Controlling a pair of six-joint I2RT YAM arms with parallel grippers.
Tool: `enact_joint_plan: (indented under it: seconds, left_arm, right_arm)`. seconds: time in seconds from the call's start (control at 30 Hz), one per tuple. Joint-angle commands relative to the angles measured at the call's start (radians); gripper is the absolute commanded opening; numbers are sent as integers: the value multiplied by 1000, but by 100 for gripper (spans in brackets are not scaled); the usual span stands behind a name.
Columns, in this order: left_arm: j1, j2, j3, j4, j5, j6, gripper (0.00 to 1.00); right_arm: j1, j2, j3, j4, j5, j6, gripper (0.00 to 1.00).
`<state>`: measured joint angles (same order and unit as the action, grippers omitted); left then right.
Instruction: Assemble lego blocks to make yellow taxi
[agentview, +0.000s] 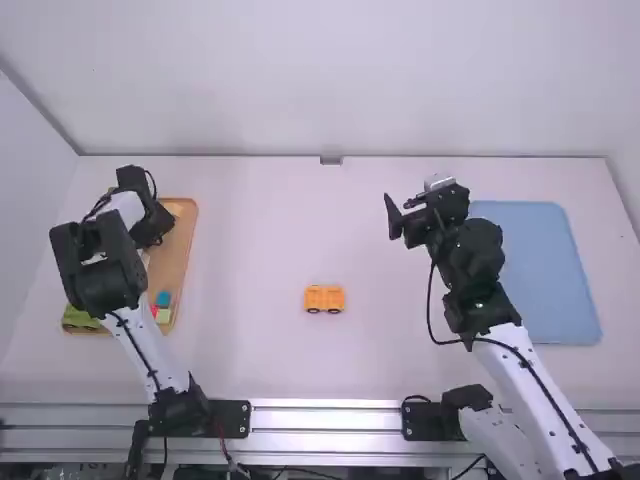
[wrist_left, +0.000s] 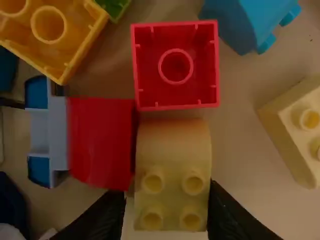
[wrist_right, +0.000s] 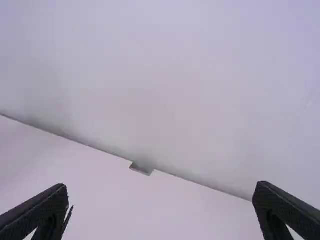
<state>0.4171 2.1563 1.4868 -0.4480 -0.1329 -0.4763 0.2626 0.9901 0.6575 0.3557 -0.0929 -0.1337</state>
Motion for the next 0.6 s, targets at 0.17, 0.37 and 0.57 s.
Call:
enact_joint_plan:
  seconds: [0.17, 0.37, 0.57]
  left_arm:
    - [10, 5, 6, 11, 17, 64, 32]
    - [6, 3, 87, -71, 43, 89, 25]
    - [6, 1, 198, -233, 43, 80, 11]
  right_arm:
    - [0, 3, 43, 3, 4, 5, 98]
    - [0, 3, 43, 3, 4, 5, 98]
    - [0, 3, 43, 3, 4, 5, 98]
